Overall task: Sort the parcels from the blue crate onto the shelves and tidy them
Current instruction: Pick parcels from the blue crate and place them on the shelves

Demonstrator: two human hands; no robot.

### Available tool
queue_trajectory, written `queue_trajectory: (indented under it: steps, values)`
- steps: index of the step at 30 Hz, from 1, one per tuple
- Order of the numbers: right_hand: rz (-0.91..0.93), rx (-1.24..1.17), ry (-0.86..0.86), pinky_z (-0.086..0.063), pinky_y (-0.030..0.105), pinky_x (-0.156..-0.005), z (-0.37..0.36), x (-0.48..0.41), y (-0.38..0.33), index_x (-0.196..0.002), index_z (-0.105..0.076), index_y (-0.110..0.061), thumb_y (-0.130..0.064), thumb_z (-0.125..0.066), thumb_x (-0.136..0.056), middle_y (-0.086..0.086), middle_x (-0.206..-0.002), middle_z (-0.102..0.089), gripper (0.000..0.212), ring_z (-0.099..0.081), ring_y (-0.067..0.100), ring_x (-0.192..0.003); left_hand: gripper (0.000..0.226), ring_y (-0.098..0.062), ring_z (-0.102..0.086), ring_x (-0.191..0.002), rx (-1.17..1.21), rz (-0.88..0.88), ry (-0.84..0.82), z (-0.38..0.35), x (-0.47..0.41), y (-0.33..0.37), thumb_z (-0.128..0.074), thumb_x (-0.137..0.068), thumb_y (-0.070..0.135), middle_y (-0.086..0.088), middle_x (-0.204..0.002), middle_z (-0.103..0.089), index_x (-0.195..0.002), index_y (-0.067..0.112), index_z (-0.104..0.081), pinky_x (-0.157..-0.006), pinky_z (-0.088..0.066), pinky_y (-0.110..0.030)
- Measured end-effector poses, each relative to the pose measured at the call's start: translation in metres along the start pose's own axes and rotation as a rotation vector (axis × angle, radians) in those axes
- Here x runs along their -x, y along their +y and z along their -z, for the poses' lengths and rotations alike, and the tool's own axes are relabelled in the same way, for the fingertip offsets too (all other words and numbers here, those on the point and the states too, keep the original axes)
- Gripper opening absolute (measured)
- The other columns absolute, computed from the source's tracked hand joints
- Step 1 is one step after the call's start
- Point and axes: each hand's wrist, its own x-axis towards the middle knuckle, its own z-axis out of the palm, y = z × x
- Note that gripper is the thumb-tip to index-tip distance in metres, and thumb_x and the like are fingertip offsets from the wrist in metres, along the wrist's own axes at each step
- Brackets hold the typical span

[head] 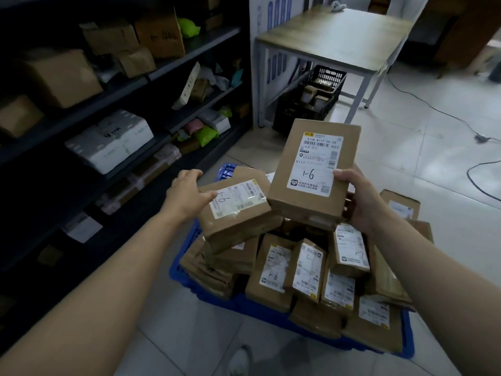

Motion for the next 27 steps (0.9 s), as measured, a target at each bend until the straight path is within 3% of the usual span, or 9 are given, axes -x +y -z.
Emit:
queue_trajectory:
  steps: [2,4,7,10,14,16,18,23,27]
  values:
    - [-0.012,-0.052,0.009,-0.056,0.036,-0.081,-0.006,-0.002,0.004,-0.111,-0.06,-0.02,-0.025,-0.056,-0.09,0.005,-0.103,-0.068,0.021,-0.065,0.022,-0.091,0.075,-0.026,-0.034,-0.134,0.016,0.009,-0.085,0.001,-0.017,-0.009,-0.069,-0.082,0.039,-0.006,-0.149,-0.031,-0.144,0.015,-0.033,-0.107,-0.034,-0.041]
    - [-0.023,-0.085,0.038,-0.05,0.043,-0.099,-0.006,-0.003,0.009,-0.12,-0.061,-0.017,-0.027,-0.059,-0.087,0.01,-0.113,-0.069,0.035,-0.065,0.029,-0.104,0.08,-0.026,-0.035,-0.134,0.067,0.036,-0.172,0.001,-0.029,-0.014,-0.07,-0.082,0.039,-0.007,-0.151,-0.028,-0.146,0.015,-0.029,-0.097,-0.039,-0.037]
    - [-0.013,-0.13,0.099,-0.044,0.048,-0.105,-0.002,-0.004,0.017,-0.126,-0.061,-0.018,-0.032,-0.066,-0.074,0.013,-0.124,-0.065,0.054,-0.06,0.033,-0.118,0.079,-0.024,-0.047,-0.121,0.128,0.069,-0.27,-0.003,-0.039,-0.021,-0.071,-0.081,0.039,-0.008,-0.144,-0.04,-0.145,0.013,-0.032,-0.076,-0.043,-0.03]
    - [-0.012,-0.2,0.14,-0.038,0.05,-0.109,0.003,-0.002,0.023,-0.125,-0.063,-0.02,-0.033,-0.068,-0.065,0.012,-0.124,-0.066,0.061,-0.057,0.034,-0.122,0.062,-0.017,-0.054,-0.098,0.092,0.043,-0.274,-0.006,-0.044,-0.03,-0.072,-0.079,0.041,-0.006,-0.122,-0.056,-0.128,0.01,-0.049,-0.071,-0.047,-0.032]
    - [-0.003,-0.218,0.228,-0.043,0.049,-0.105,0.013,0.007,0.031,-0.124,-0.062,-0.022,-0.033,-0.066,-0.067,0.011,-0.123,-0.067,0.059,-0.061,0.03,-0.109,0.049,-0.015,-0.054,-0.088,0.071,0.014,-0.243,-0.007,-0.043,-0.031,-0.073,-0.078,0.039,-0.005,-0.108,-0.059,-0.114,0.01,-0.056,-0.064,-0.044,-0.027]
    - [-0.035,-0.149,0.237,-0.054,0.038,-0.081,0.017,0.014,0.032,-0.125,-0.058,-0.02,-0.03,-0.064,-0.077,0.009,-0.111,-0.068,0.05,-0.064,0.026,-0.095,0.058,-0.017,-0.053,-0.095,0.047,0.016,-0.242,-0.008,-0.041,-0.032,-0.073,-0.079,0.038,-0.007,-0.117,-0.057,-0.124,0.007,-0.052,-0.067,-0.044,-0.027]
    - [-0.091,-0.086,0.225,-0.05,0.032,-0.067,0.024,0.018,0.037,-0.123,-0.056,-0.016,-0.027,-0.062,-0.083,0.008,-0.103,-0.068,0.041,-0.065,0.025,-0.089,0.064,-0.021,-0.053,-0.103,0.034,0.027,-0.252,-0.012,-0.037,-0.033,-0.073,-0.08,0.037,-0.01,-0.127,-0.054,-0.13,0.005,-0.048,-0.078,-0.047,-0.032]
    - [-0.172,-0.01,0.214,-0.052,0.041,-0.085,0.032,0.021,0.051,-0.124,-0.056,-0.015,-0.03,-0.067,-0.08,0.013,-0.119,-0.066,0.047,-0.061,0.032,-0.112,0.074,-0.021,-0.057,-0.102,0.196,0.171,-0.373,-0.021,-0.026,-0.039,-0.072,-0.079,0.043,-0.009,-0.132,-0.052,-0.137,0.006,-0.042,-0.087,-0.049,-0.036]
    - [-0.175,0.022,0.184,-0.052,0.042,-0.088,0.035,0.019,0.056,-0.124,-0.058,-0.013,-0.031,-0.067,-0.079,0.014,-0.121,-0.066,0.049,-0.062,0.033,-0.113,0.056,-0.019,-0.058,-0.103,0.444,0.35,-0.619,-0.034,-0.008,-0.044,-0.068,-0.079,0.048,-0.004,-0.119,-0.061,-0.122,0.014,-0.057,-0.093,-0.046,-0.036]
